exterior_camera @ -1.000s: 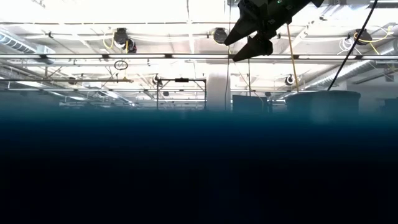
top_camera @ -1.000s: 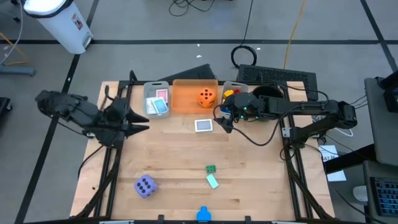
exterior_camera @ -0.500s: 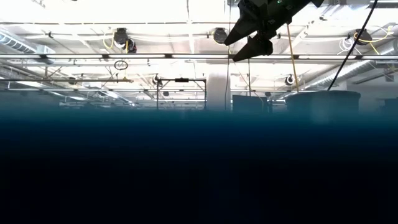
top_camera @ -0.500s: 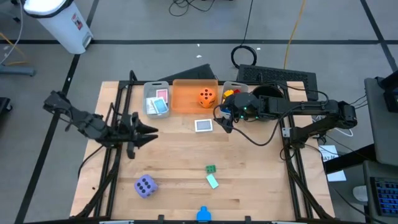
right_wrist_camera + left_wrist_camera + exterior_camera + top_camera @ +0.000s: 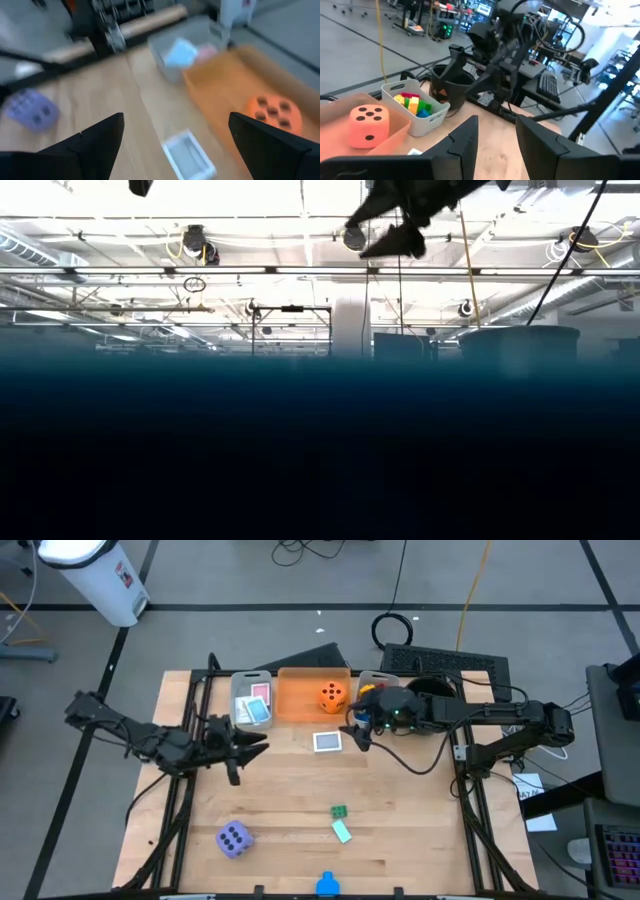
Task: Pick & Place Toys
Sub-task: Put the green game piece into the right gray bin
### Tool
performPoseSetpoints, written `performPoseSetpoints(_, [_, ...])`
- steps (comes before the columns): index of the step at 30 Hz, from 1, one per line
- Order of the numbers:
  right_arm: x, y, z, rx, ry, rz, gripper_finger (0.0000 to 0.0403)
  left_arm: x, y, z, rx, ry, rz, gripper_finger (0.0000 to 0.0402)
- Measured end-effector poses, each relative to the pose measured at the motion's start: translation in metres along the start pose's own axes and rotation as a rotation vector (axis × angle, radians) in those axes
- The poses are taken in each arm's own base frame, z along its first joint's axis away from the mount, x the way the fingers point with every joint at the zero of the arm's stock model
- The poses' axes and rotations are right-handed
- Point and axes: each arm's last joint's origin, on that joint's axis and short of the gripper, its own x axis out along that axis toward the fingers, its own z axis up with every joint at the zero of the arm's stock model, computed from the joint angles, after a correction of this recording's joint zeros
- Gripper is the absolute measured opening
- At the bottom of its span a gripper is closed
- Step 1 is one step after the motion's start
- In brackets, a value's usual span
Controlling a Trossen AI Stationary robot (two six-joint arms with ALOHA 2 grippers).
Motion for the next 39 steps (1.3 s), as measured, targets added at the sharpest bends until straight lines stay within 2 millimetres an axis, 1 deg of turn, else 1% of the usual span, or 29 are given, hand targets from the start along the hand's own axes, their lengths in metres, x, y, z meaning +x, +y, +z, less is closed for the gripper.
performPoseSetpoints(8, [-0.004,0.007,0.028,0.031,-0.287,0.081,0.0348,0.017,0.004,-0.004,0.001,-0.011,0.063,0.0136])
performPoseSetpoints(12, [-0.009,0.01,0.04,0.046,-0.428,0.121,0.0348,0.024,0.005,-0.006,0.005,0.01,0.047,0.0136])
performPoseSetpoints(15, [-0.012,0.013,0.045,0.064,-0.488,0.146,0.0348,0.027,0.005,-0.009,0.009,0.034,0.023,0.0136])
performPoseSetpoints(18, [-0.014,0.016,0.047,0.103,-0.507,0.172,0.0348,0.03,0.006,-0.009,0.005,0.043,0.004,0.0136])
performPoseSetpoints(26, [-0.013,0.015,0.045,0.102,-0.486,0.164,0.0348,0.033,0.009,-0.005,0.0,0.036,-0.027,0.0136])
performPoseSetpoints(29, [-0.013,0.016,0.045,0.146,-0.477,0.182,0.0348,0.033,0.009,-0.004,0.003,0.044,-0.044,0.0136])
performPoseSetpoints(33, [-0.012,0.019,0.043,0.195,-0.428,0.277,0.0348,0.034,0.01,-0.004,0.001,0.054,-0.061,0.0136])
performPoseSetpoints(36, [-0.015,0.028,0.042,0.276,-0.398,0.401,0.0348,0.034,0.01,-0.004,0.002,0.057,-0.065,0.0136])
performPoseSetpoints(39, [-0.016,0.046,0.038,0.285,-0.379,0.483,0.0348,0.034,0.01,-0.004,0.007,0.057,-0.065,0.0136])
